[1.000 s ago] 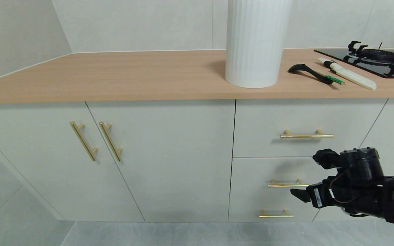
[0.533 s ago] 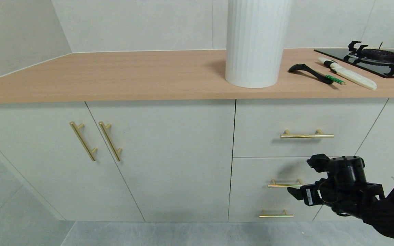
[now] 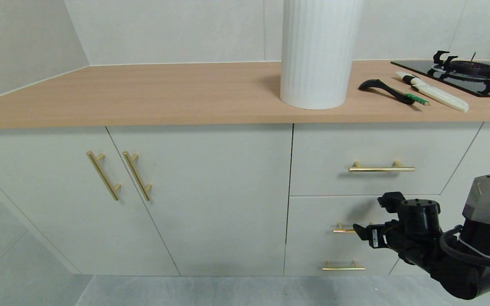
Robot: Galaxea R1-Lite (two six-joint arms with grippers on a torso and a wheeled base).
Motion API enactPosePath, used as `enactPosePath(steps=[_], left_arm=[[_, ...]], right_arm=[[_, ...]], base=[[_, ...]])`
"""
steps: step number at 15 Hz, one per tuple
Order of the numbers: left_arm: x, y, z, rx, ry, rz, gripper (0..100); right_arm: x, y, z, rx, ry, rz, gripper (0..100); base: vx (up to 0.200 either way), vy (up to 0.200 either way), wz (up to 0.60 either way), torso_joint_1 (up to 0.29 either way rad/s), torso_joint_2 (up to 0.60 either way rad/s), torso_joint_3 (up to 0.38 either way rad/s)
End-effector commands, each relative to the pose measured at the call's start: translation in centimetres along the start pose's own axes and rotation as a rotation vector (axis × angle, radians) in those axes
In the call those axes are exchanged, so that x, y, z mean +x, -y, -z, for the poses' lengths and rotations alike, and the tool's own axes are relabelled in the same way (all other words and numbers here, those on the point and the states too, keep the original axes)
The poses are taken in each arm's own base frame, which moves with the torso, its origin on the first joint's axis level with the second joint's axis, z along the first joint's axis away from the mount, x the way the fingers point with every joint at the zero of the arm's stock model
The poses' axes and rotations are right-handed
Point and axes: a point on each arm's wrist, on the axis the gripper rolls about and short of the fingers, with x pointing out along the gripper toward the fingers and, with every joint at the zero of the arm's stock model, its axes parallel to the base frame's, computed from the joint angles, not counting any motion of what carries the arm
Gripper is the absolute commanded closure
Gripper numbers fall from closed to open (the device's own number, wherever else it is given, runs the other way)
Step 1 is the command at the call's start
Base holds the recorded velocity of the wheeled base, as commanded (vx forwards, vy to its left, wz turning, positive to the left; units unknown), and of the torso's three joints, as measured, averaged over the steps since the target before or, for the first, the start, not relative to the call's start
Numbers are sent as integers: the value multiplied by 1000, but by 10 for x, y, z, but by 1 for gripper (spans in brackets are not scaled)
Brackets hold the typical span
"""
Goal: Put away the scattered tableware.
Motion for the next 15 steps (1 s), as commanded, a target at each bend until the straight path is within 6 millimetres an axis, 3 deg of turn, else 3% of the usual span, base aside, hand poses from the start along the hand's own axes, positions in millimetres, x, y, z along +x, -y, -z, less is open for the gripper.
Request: enactPosePath(steps=[1, 7, 15], left_arm=[[0, 0, 0, -1, -1, 0, 0], [0, 0, 0, -1, -1, 0, 0], [0, 0, 0, -1, -1, 0, 0]], right_arm=[[12, -2, 9, -2, -23, 18, 0], [32, -4, 14, 38, -15, 81, 0], [33, -3, 24, 27, -52, 88, 0]], base=[[0, 0, 0, 0, 0, 0], [0, 0, 0, 0, 0, 0], [0, 0, 0, 0, 0, 0]])
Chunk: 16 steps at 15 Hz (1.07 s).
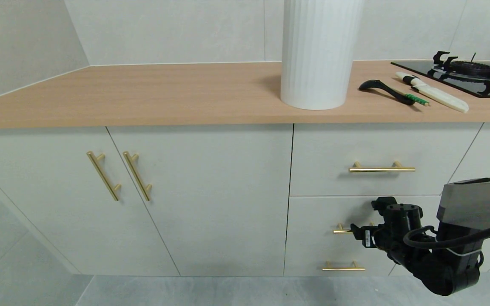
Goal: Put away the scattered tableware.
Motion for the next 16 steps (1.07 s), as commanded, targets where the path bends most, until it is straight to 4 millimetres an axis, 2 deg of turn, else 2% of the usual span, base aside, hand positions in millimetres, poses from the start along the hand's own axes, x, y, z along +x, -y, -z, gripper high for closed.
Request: enactPosePath(steps=[1, 6, 8, 10, 15, 16], left_arm=[[0, 0, 0, 0, -1, 0, 0], [0, 0, 0, 0, -1, 0, 0], [0, 0, 0, 0, -1, 0, 0], [0, 0, 0, 0, -1, 0, 0], [0, 0, 0, 0, -1, 0, 0], [0, 0, 0, 0, -1, 0, 0]], right_arm=[[0, 0, 2, -6, -13, 0, 0], [-2, 1, 4, -12, -26, 2, 0], [-10, 2, 1, -19, -29, 0, 0], [-43, 9, -13, -90, -98, -20, 0], [-162, 19, -88, -122, -107, -157, 0], [-179, 19, -95, -125, -100, -183, 0]], base=[[0, 0, 0, 0, 0, 0], [0, 0, 0, 0, 0, 0], [0, 0, 0, 0, 0, 0], [0, 0, 0, 0, 0, 0], [0, 0, 0, 0, 0, 0], [0, 0, 0, 0, 0, 0]])
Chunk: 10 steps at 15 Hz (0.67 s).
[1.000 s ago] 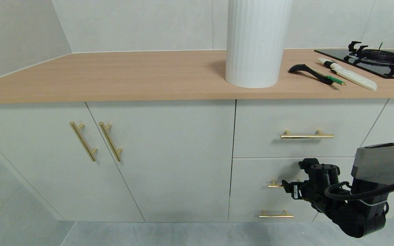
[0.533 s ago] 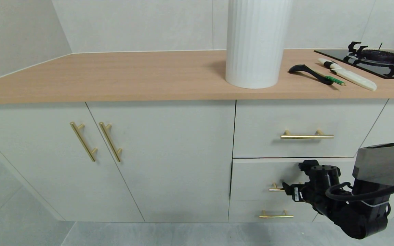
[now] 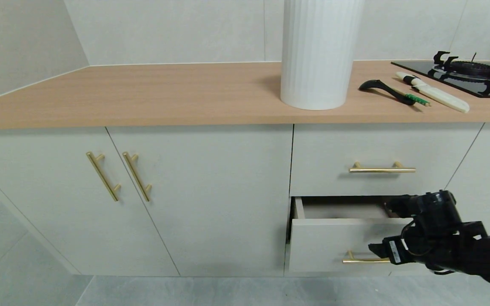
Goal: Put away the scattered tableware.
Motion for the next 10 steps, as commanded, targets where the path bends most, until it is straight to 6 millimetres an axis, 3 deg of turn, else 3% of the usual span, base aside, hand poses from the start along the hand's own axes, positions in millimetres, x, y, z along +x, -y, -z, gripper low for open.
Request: enactPosePath(steps=[1, 3, 5, 10], left_arm=[[0, 0, 0, -1, -1, 0, 0], [0, 0, 0, -1, -1, 0, 0], [0, 0, 0, -1, -1, 0, 0], [0, 0, 0, -1, -1, 0, 0]], right_arm=[[-101, 2, -31, -14, 179, -95, 0], [-104, -2, -31, -17, 189, -109, 0], [-94, -6, -31, -18, 173, -114, 0], [-25, -24, -27, 74, 222, -44, 0]], base=[[0, 0, 0, 0, 0, 0], [0, 0, 0, 0, 0, 0], [0, 0, 0, 0, 0, 0], [0, 0, 0, 0, 0, 0]])
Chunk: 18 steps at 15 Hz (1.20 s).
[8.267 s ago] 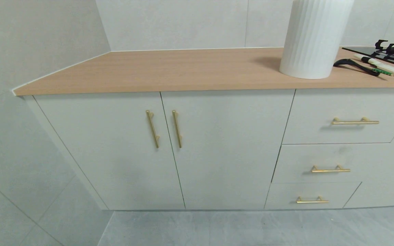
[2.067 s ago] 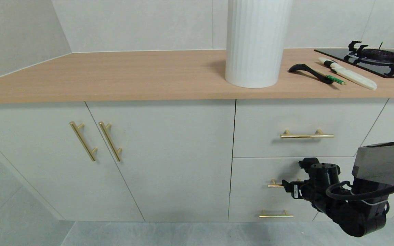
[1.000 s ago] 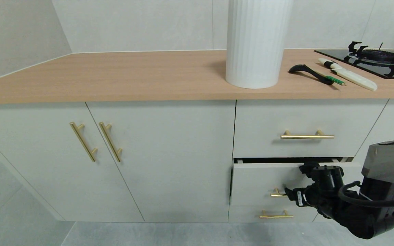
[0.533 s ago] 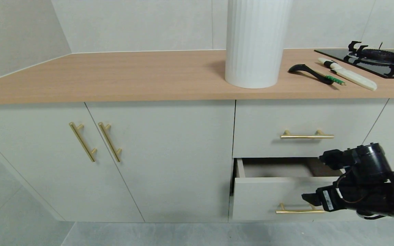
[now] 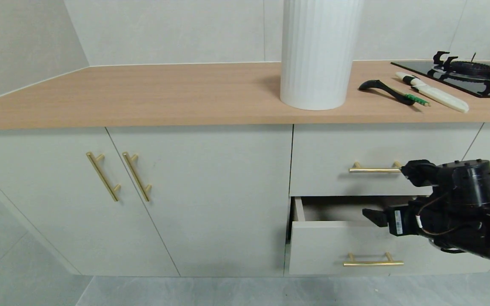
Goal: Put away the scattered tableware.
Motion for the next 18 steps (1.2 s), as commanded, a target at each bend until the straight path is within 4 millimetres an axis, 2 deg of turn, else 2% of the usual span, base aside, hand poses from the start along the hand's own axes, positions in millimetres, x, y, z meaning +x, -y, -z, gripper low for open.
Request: enactPosePath(steps=[1, 6, 13, 18], left_arm=[[0, 0, 0, -1, -1, 0, 0], [0, 0, 0, -1, -1, 0, 0], [0, 0, 0, -1, -1, 0, 0], [0, 0, 0, -1, -1, 0, 0]], right_arm=[[43, -5, 30, -4, -31, 71, 0], [58, -9, 41, -1, 15, 75, 0], [52, -8, 40, -6, 13, 73, 0], [37, -6, 36, -20, -43, 71, 0]], base=[[0, 0, 0, 0, 0, 0], [0, 0, 0, 0, 0, 0], [0, 0, 0, 0, 0, 0], [0, 0, 0, 0, 0, 0]])
